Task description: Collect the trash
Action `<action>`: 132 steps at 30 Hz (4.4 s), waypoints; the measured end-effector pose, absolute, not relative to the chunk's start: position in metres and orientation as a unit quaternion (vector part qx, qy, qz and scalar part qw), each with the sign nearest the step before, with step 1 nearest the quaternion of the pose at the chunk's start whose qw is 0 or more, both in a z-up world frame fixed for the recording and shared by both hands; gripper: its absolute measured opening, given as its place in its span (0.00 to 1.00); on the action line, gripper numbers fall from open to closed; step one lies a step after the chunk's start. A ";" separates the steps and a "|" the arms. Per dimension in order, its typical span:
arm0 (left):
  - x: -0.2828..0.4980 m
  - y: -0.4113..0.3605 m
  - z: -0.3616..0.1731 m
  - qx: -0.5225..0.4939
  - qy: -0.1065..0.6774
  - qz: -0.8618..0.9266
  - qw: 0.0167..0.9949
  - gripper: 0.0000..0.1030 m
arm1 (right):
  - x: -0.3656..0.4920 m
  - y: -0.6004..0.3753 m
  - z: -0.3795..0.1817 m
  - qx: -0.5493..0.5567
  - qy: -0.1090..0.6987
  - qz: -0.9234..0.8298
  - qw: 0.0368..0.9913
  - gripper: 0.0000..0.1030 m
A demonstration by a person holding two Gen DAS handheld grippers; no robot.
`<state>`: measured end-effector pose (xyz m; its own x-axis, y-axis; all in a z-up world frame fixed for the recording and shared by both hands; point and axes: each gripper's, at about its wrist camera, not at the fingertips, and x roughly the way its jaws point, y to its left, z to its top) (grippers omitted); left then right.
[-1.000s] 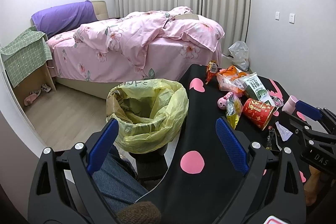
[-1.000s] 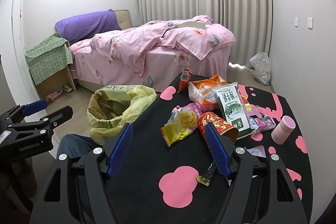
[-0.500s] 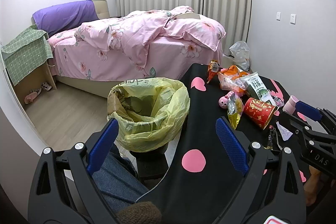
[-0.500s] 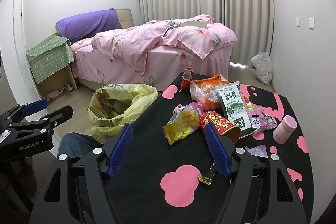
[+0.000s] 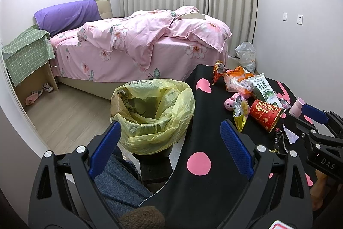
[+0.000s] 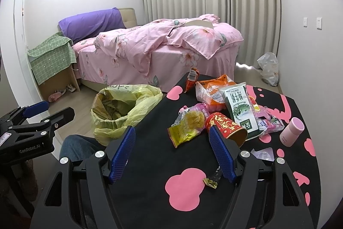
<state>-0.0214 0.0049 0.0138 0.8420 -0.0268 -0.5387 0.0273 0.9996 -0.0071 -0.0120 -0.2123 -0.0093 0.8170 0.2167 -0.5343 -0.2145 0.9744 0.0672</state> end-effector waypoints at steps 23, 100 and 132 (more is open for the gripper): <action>-0.023 0.007 0.013 -0.001 0.282 -0.014 0.959 0.87 | -0.013 -0.210 -0.011 0.003 0.280 0.114 0.953 0.66; 0.114 -0.074 -0.050 -0.089 0.413 -0.305 0.854 0.24 | 0.116 -0.319 -0.106 0.036 0.381 0.146 0.912 0.66; 0.053 -0.072 -0.055 -0.009 0.393 -0.309 0.866 0.46 | 0.040 -0.335 -0.041 0.007 0.315 0.064 0.947 0.53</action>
<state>0.0528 -0.0717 -0.0548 0.5008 -0.5419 -0.6749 0.5283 0.8090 -0.2577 0.0399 -0.3353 -0.0405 0.7928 0.1266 -0.5962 -0.1174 0.9916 0.0544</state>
